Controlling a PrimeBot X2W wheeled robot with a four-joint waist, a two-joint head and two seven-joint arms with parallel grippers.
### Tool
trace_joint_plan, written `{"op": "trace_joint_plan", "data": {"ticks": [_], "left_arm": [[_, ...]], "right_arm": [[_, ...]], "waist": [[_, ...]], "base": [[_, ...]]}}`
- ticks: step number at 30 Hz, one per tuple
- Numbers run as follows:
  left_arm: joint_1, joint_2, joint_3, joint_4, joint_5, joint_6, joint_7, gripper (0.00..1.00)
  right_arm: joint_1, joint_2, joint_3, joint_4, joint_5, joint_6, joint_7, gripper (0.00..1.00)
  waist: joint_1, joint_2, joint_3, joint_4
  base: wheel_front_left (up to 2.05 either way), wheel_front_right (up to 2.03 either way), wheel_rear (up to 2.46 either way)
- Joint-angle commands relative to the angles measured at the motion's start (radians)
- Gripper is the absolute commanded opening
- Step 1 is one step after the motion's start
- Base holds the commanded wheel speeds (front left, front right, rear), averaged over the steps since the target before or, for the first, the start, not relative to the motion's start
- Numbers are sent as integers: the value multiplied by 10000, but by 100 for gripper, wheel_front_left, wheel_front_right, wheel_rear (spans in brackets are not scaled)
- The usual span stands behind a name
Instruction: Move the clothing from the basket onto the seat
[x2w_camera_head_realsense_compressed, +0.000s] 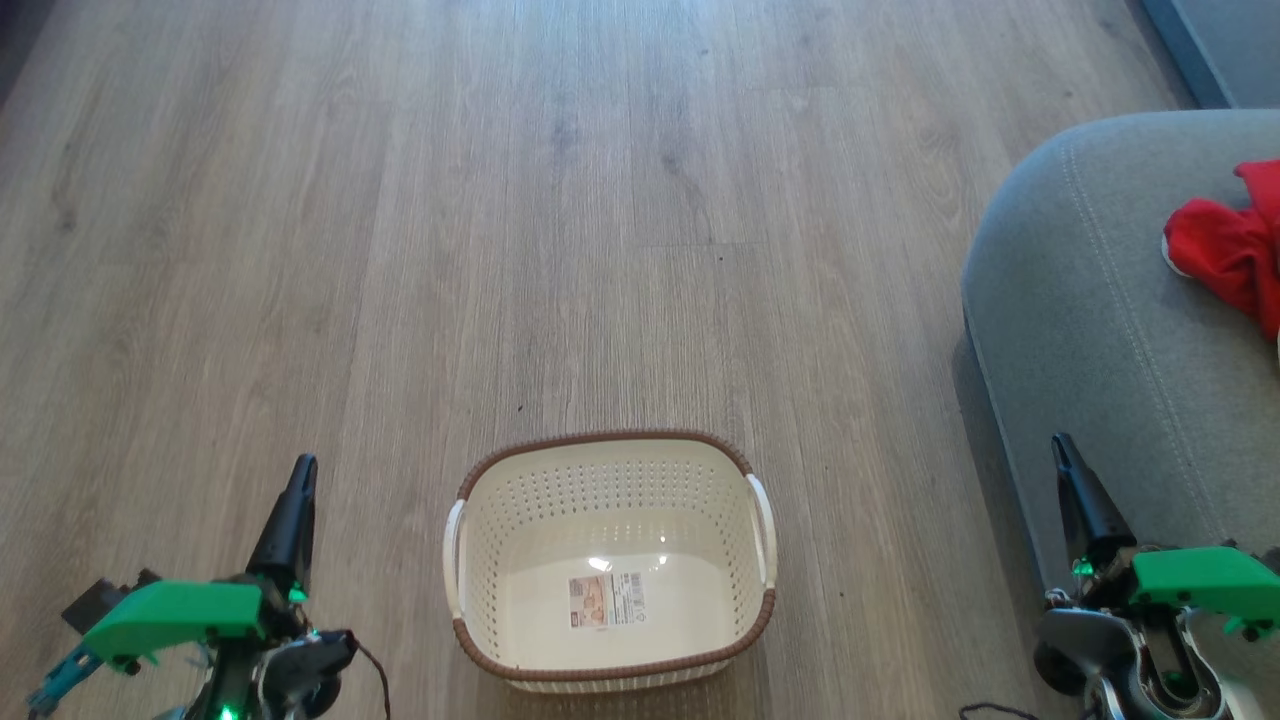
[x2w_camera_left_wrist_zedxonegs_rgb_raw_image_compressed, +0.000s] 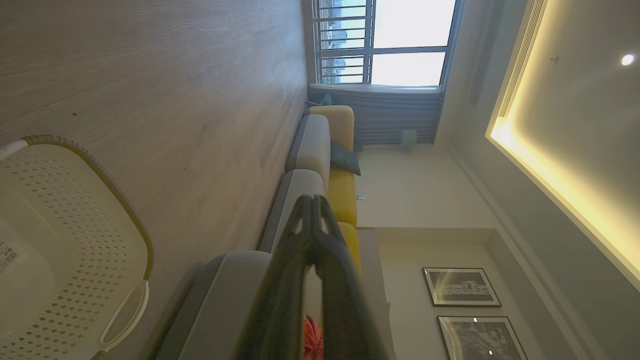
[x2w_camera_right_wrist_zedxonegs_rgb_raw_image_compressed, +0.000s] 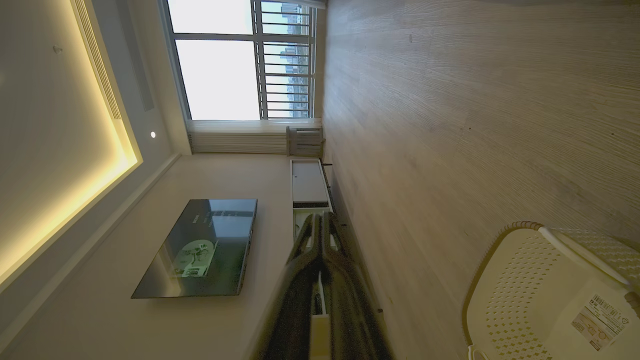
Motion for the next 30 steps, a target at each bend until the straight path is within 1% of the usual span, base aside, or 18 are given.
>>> {"op": "trace_joint_plan", "data": {"ticks": [1,30], "left_arm": [[-478,81,348,-332,-56,-94,74,0],[-478,81,347,-332,-56,-94,73,0]], "right_arm": [[-558,-37,170,-391,60,29,56,0],[-558,-37,170,-391,60,29,56,0]], "waist": [[0,0,0,0],[0,0,0,0]], "base": [[0,0,0],[0,0,0]]}}
